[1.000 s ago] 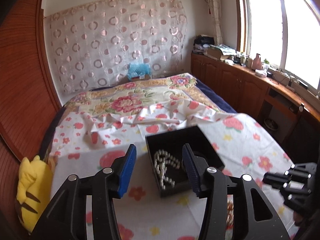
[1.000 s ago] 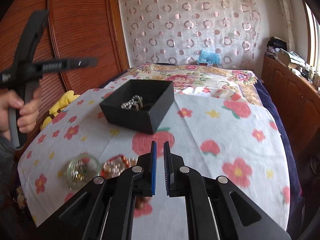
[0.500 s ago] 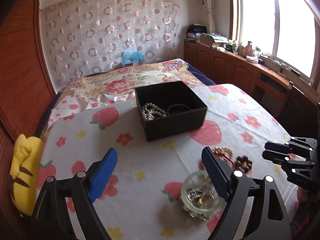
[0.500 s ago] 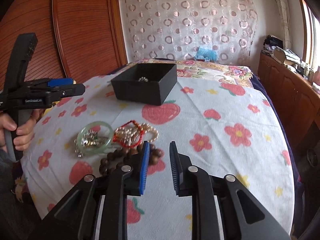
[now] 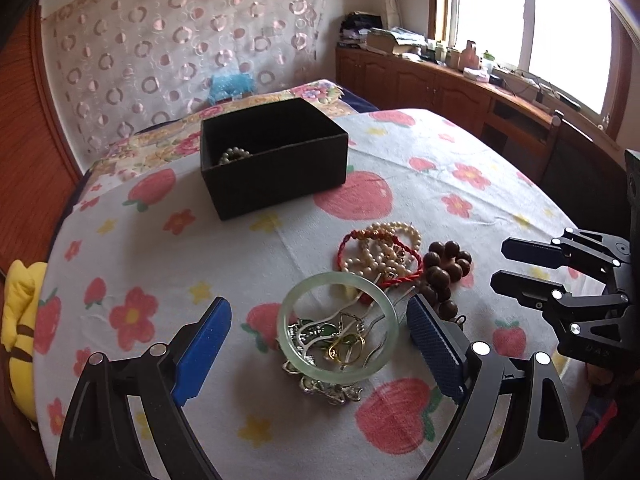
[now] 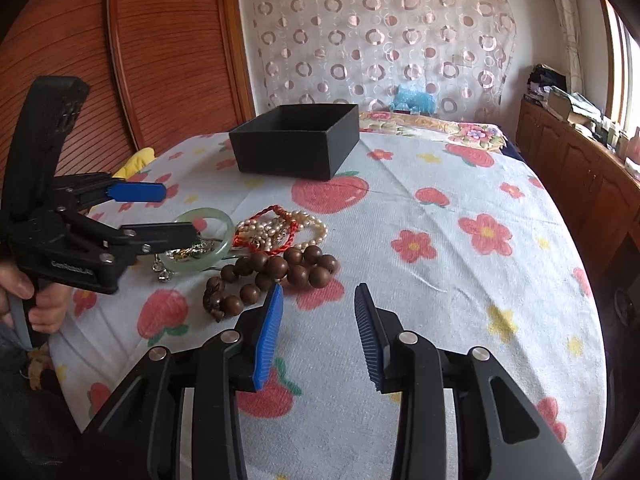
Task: Organize jewelry
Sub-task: 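Move both open tools back to the jewelry pile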
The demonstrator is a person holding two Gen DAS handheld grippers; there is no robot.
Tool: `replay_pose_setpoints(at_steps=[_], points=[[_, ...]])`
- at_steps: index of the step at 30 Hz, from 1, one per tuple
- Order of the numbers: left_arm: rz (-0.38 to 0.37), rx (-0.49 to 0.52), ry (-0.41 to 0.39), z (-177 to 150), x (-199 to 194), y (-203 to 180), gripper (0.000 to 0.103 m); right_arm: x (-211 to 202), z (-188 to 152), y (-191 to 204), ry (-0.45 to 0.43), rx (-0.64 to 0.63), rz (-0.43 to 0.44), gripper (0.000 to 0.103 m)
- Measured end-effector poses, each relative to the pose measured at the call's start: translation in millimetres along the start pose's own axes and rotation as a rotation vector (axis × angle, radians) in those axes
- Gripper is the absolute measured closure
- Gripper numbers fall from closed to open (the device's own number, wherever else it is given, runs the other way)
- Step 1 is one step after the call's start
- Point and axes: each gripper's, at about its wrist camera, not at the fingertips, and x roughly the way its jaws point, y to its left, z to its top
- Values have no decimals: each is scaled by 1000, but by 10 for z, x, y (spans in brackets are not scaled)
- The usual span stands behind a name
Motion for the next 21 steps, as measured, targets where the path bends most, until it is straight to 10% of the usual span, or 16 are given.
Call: replay_pose_setpoints(at_steps=[14, 16, 21], points=[[14, 0, 56, -58, 187, -66, 17, -31, -19, 30, -3, -16, 4, 63], [2, -2, 51, -67, 179, -62, 35, -28, -20, 32, -2, -15, 5, 63], [-21, -26, 14, -123, 55, -30, 35, -13, -9, 30, 3, -9, 3, 63]])
